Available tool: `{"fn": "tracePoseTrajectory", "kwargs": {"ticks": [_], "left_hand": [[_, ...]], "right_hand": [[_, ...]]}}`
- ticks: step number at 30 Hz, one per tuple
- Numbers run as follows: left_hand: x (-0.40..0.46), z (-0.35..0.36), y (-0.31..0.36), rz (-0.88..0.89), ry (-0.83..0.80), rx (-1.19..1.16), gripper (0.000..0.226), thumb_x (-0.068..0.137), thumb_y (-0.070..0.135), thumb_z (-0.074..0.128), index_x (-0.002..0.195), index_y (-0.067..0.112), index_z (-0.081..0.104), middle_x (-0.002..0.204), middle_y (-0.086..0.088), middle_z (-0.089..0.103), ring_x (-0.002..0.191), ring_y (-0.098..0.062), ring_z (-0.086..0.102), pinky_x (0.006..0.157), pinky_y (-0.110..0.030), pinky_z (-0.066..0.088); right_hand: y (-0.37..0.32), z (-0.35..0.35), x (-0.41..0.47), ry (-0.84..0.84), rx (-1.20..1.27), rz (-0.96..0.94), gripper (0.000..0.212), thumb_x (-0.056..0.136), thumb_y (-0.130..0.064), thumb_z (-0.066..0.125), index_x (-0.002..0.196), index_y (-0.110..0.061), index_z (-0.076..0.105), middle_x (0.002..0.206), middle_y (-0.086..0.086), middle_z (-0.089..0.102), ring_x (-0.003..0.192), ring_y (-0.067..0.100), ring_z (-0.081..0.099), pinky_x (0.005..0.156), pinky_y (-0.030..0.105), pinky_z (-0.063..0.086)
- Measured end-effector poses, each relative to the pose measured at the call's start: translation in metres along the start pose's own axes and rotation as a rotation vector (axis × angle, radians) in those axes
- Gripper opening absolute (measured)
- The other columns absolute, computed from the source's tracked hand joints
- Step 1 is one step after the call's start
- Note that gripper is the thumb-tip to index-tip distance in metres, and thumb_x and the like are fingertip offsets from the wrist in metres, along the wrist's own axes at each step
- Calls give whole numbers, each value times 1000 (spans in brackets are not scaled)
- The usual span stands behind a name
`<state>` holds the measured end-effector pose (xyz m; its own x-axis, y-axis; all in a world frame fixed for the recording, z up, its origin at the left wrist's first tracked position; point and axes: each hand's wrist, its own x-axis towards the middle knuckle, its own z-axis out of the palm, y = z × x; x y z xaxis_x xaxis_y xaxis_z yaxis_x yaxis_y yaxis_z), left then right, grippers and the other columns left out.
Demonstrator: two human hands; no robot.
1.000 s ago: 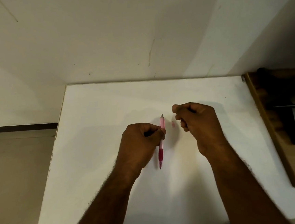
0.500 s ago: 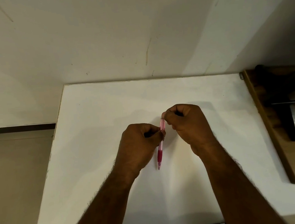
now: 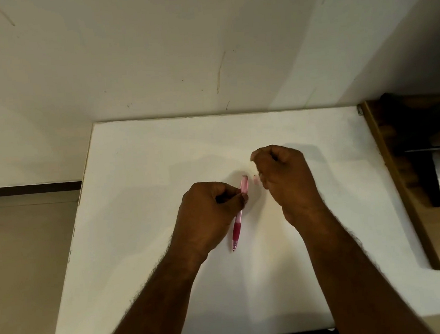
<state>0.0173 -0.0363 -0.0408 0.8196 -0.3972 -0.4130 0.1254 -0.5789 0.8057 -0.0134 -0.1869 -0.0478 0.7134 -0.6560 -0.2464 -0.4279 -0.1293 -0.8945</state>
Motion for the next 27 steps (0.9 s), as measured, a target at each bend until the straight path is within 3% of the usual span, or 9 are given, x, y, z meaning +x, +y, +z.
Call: {"fn": "tracePoseTrajectory", "kwargs": {"ticks": [4,8,10,14,18,20,22,24,27], "left_hand": [[0,-1,0,4,3,-41,18,87,35,71,81,21,79,70,9,72,67,-10,67,70,-22,50],[0,-2,0,2,0,-55,17,87,33,72,77,21,79,68,8,73,66,-12,68,71,-29,54],[-1,-2,2,1,-6,-64,17,86,34,72,78,21,79,68,7,74,68,-14,70,77,-35,59],[-2,-4,3,-1,3,-91,17,86,34,73,79,21,79,68,6,74,69,-15,71,82,-40,60],[-1,-6,3,-21,25,-114,16,85,34,74,84,19,80,71,3,75,69,-18,73,83,-41,60],[0,-7,3,-31,35,-124,18,86,35,74,89,19,81,74,1,75,69,-19,73,82,-42,61],[0,-7,2,-30,45,-120,18,86,36,73,91,20,81,75,2,76,69,-18,73,80,-41,62],[1,-7,0,-18,56,-98,17,88,33,71,94,21,81,79,2,76,71,-18,73,79,-41,62],[3,-6,-2,-21,57,-77,18,90,31,69,98,20,81,82,1,77,73,-18,73,80,-41,62]], "right_hand": [[12,-13,6,72,-243,-1,17,92,-27,68,83,-14,74,78,-3,72,78,18,67,78,31,52],[21,-13,5,26,-550,-33,19,92,-36,69,76,-25,67,70,-13,61,67,9,57,64,23,39],[23,-10,4,23,-619,-50,21,91,-38,69,75,-27,66,71,-12,62,69,11,58,68,25,41],[21,-10,3,27,-616,-46,21,91,-38,71,76,-24,69,79,-5,71,75,15,65,72,27,44],[10,-24,2,75,-297,0,14,88,-32,76,80,-21,78,81,-5,77,80,17,72,80,34,56],[1,-31,-3,-37,-130,28,10,87,-29,77,80,-22,78,72,-7,77,69,12,73,67,30,55],[-5,-32,-12,-283,-99,65,9,88,-26,77,81,-22,79,73,-5,78,64,10,74,56,20,52],[-8,-27,-20,-476,-113,104,9,86,-26,80,84,-17,78,76,0,80,69,14,77,56,18,54],[-10,-22,-22,-506,-132,131,13,84,-22,82,88,-11,76,78,6,81,72,19,79,62,25,60]]}}
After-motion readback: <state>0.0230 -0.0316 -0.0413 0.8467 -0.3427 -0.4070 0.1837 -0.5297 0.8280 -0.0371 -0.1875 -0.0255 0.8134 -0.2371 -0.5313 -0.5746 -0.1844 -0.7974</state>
